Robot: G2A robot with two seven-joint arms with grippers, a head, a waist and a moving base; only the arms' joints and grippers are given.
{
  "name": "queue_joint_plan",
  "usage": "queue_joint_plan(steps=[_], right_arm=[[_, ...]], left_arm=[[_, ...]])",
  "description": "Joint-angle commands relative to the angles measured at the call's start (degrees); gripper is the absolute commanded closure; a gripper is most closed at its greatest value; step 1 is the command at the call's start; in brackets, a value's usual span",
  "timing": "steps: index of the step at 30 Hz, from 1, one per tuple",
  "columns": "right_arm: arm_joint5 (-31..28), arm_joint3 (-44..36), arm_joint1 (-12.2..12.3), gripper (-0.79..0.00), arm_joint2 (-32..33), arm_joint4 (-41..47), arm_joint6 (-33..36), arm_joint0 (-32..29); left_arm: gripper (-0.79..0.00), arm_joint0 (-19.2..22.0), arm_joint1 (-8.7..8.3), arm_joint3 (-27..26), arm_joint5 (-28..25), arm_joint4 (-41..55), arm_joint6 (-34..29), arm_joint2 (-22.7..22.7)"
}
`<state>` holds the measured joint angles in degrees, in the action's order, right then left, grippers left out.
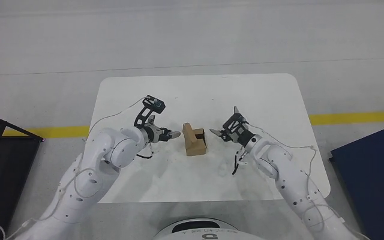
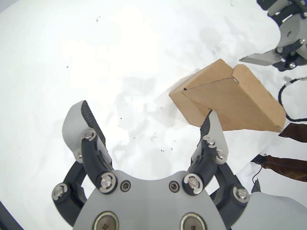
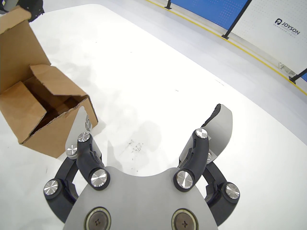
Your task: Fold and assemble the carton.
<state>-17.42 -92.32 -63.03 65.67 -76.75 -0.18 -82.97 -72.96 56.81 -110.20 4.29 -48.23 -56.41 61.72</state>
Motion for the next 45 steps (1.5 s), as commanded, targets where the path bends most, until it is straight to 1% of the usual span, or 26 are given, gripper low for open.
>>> queue_joint_plan(steps=[1, 3, 7, 10, 13, 20, 23, 26, 32, 37, 43, 45], right_arm=[[-1.69, 0.16, -0.21, -0.785, -0.45, 1.91, -1.14, 1.02], [-3.91, 0.65, -0.38, -0.785, -1.36, 1.62, -1.48, 2.5], [-5.69, 2.53, -1.03, -0.785, -4.15, 0.73, 0.65, 5.73], [-6.29, 4.64, -1.77, -0.785, -6.65, 1.13, 3.42, 8.6], [-6.11, 6.07, -2.43, -0.785, -8.63, 1.11, 4.77, 10.55], [-6.12, 8.08, -3.19, -0.785, -10.64, 0.7, 6.46, 12.34], [-6.06, 8.42, -3.3, -0.785, -10.56, 0.83, 6.04, 12.46], [-5.28, 7.79, -3.18, -0.785, -9.22, 1.75, 3.58, 11.64], [-2.23, 5.73, -2.17, -0.785, -3.78, 2.86, -0.05, 6.76], [-2.15, 5.99, -1.66, -0.785, -1.47, 3.46, 2.19, 4.16], [-2.22, 7.72, -2.09, -0.785, -3.02, 3.44, 5.21, 5.01], [-1.93, 8.08, -2.29, -0.785, -3.47, 3.69, 5.3, 5.4]], left_arm=[[-0.785, 0.22, 0.08, 0.31, -0.04, -0.07, 0.1, 0.02], [-0.785, 0.63, 0.23, 0.29, -0.31, -0.12, 0.11, -0.4], [-0.785, 1.77, 0.62, 0.73, -0.52, -0.57, -0.08, -1.69], [-0.785, 2.49, 0.9, 1.23, -0.43, -0.66, -0.22, -2.36], [-0.785, 2.81, 1.07, 1.64, -0.33, -0.89, -0.45, -2.68], [-0.785, 3.15, 1.31, 1.79, -0.83, -0.71, -0.87, -2.66], [-0.785, 3.65, 1.47, 1.95, -0.83, -1.3, -1.13, -2.99], [-0.785, 4.32, 1.74, 2.08, -0.68, -1.35, -1.5, -3.64], [-0.785, 6.31, 2.38, 2.76, -0.72, -1.85, -1.77, -5.17], [-0.785, 7.92, 2.98, 3.61, -1.0, -1.72, -2.12, -6.62], [-0.785, 10.46, 3.94, 5.33, -1.2, -1.82, -2.75, -9.14], [-0.785, 11.11, 4.21, 5.7, -1.11, -1.88, -2.87, -9.65]])
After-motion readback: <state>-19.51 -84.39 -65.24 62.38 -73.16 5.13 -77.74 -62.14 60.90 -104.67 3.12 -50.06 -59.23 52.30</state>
